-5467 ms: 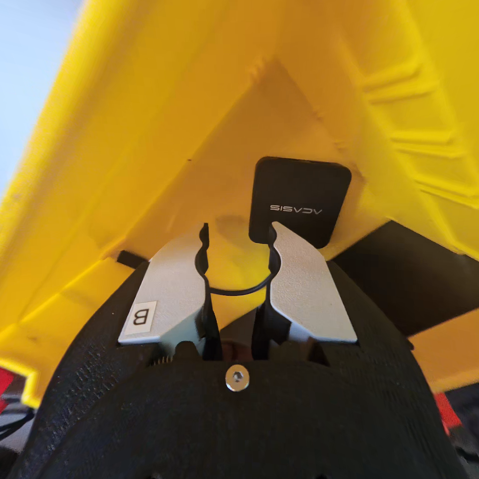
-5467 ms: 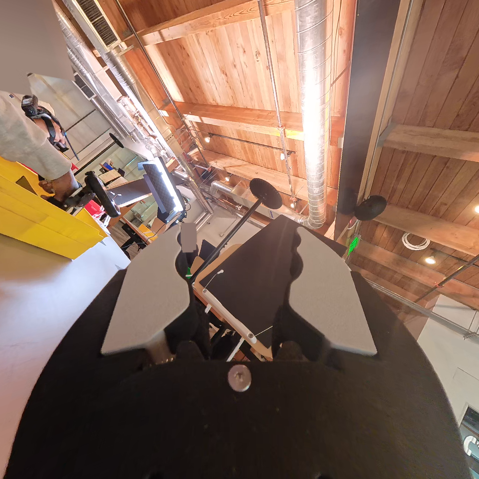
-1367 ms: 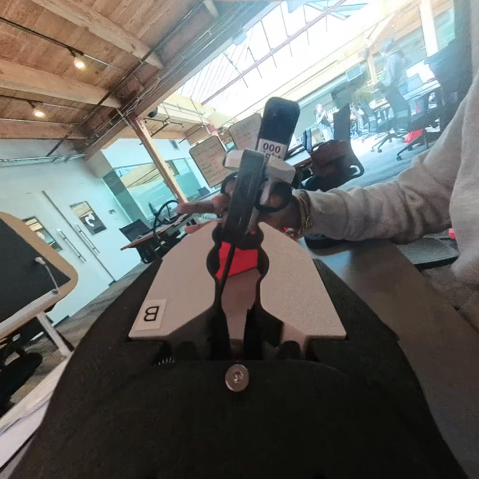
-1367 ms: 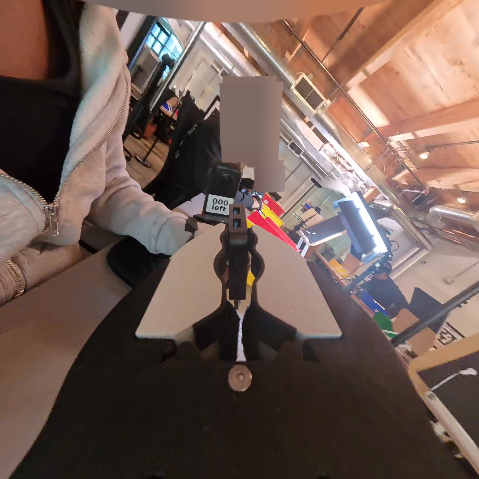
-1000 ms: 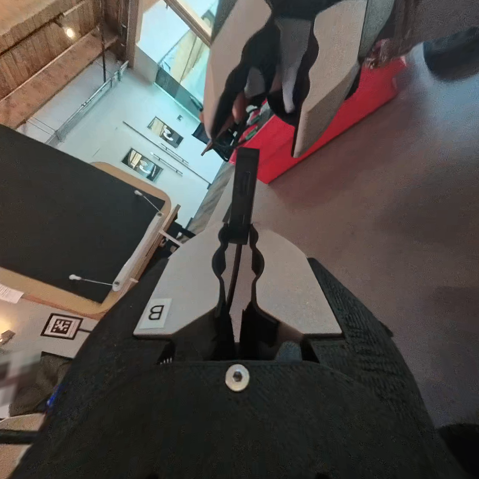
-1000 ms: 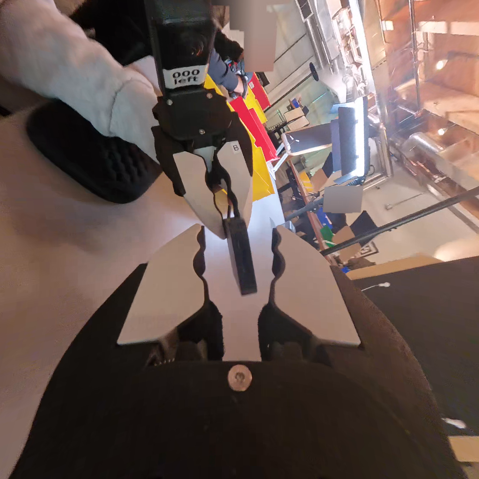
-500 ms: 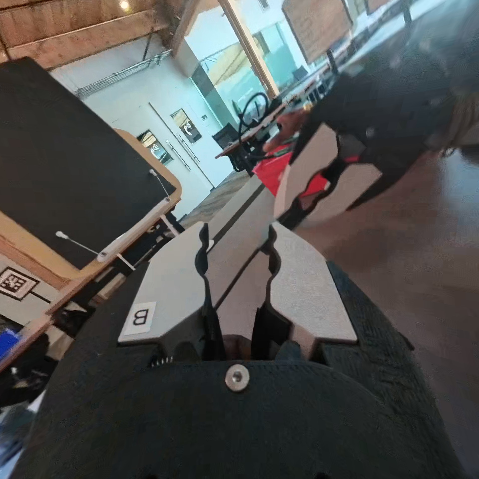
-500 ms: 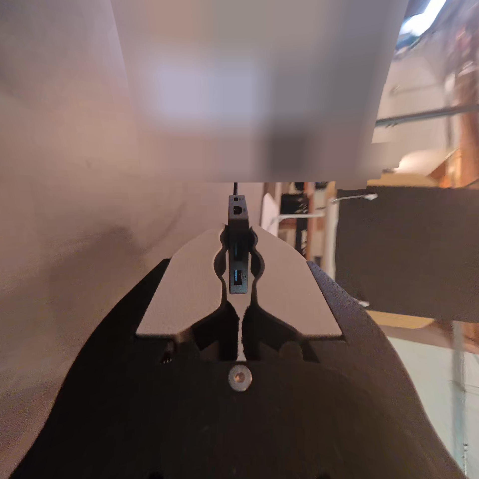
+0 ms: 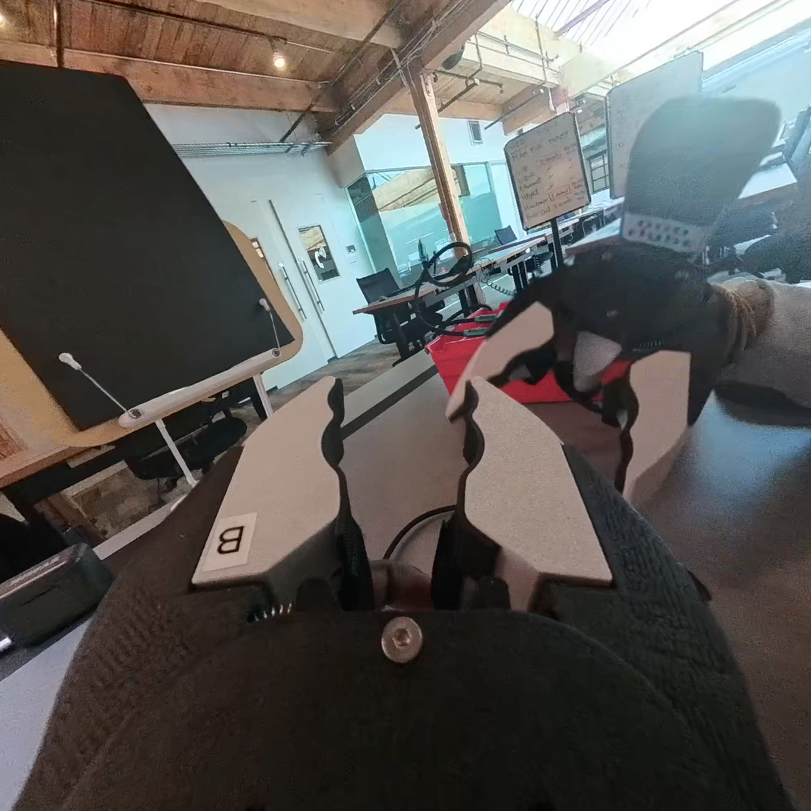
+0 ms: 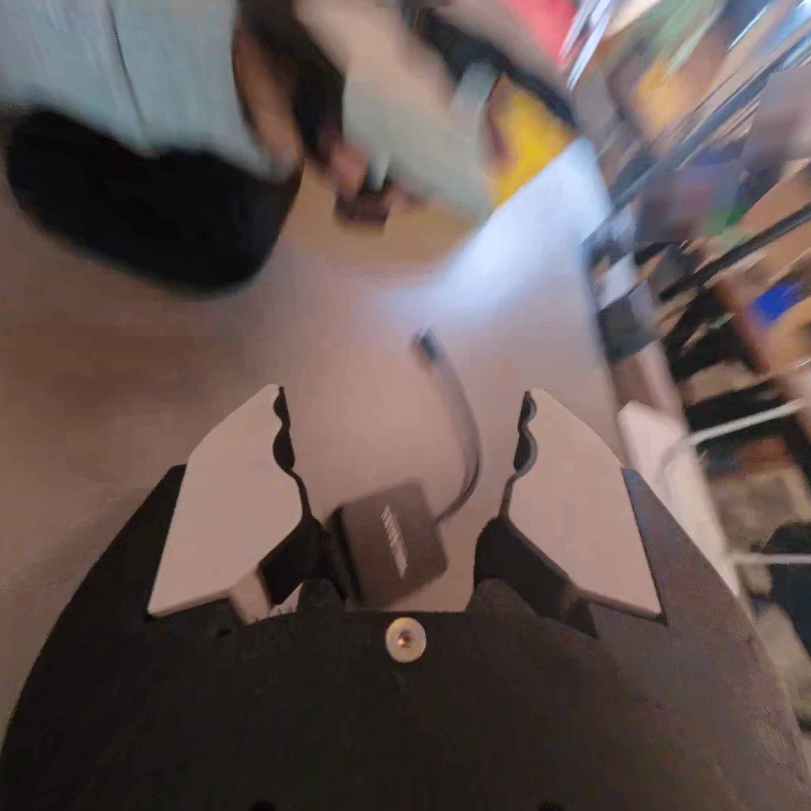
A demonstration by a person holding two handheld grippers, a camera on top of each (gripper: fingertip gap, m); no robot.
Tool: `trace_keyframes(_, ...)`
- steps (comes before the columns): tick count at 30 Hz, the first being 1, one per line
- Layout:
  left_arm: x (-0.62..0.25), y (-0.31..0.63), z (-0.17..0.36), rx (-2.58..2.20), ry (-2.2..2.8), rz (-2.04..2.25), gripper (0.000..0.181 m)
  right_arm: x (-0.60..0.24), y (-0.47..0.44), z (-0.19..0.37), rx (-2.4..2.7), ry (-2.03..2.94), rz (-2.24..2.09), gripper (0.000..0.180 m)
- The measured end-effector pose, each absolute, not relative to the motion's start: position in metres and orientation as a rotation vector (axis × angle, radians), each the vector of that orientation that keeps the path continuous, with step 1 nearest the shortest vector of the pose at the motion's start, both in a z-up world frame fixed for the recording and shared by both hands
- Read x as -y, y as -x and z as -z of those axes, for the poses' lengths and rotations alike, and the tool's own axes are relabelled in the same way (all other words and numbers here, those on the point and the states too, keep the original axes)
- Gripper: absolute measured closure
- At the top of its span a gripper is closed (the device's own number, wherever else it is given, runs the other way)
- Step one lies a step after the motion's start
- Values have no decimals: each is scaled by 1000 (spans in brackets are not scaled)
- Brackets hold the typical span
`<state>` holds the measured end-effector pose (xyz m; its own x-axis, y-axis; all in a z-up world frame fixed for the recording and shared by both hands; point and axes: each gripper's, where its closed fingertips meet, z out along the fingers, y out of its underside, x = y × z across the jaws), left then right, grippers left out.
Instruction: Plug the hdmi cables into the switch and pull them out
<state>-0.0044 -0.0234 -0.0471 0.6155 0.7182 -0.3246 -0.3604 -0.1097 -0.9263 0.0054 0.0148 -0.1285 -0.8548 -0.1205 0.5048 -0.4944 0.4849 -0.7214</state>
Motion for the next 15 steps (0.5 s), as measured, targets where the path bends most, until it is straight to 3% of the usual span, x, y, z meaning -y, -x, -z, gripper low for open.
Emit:
trace_keyframes(1,23,3,46,322,1405,-938,129,-9,-10,101,2187,-505,-1505,75)
trace_keyframes(4,25,1,44,330,1399,-932,130,-21,-25,14,1551,-442,-1984,82)
trace_keyframes(6,31,-2,44,382,1416,-902,130,-37,-25,-11,1336,-314,-2152,89)
trace_keyframes(15,170,-60,20,854,1537,-1015,131,-28,-9,0,1367,-171,-2097,89)
